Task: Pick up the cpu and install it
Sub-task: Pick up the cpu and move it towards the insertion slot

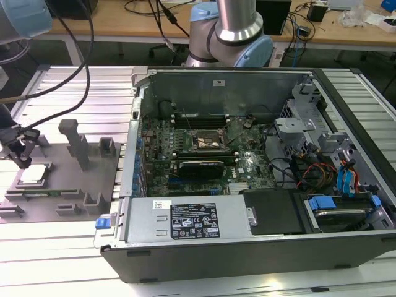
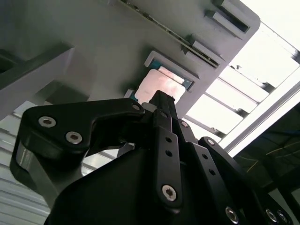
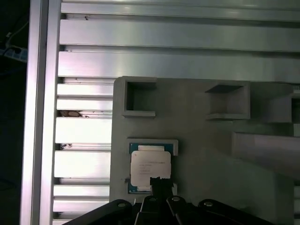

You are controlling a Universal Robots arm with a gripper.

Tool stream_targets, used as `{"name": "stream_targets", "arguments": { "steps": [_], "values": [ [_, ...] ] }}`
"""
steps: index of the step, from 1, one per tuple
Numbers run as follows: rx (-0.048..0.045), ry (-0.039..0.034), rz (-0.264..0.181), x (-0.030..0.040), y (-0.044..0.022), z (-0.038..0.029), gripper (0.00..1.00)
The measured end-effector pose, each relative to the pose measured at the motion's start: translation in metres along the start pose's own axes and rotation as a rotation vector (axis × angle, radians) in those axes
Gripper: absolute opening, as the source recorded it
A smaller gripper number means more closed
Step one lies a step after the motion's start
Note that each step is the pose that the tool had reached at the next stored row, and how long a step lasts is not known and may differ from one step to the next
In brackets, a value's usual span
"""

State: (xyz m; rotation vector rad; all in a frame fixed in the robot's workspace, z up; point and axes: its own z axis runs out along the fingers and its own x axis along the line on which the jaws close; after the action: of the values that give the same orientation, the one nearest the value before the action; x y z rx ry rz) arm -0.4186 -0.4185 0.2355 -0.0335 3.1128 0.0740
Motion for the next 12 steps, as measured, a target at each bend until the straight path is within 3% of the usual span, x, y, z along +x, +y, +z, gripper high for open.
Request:
{"name": "stream_targets", "arguments": {
  "steps": [2, 9, 12],
  "values": [
    [0.0000, 0.0007, -0.001, 0.0002, -0.0002, 0.0045, 0.11],
    [0.0000, 0.0008, -0.001, 0.0002, -0.0002, 0.0048, 0.11],
    [0.0000, 0.0008, -0.001, 0.0002, -0.0002, 0.0050, 0.29]
  ]
}}
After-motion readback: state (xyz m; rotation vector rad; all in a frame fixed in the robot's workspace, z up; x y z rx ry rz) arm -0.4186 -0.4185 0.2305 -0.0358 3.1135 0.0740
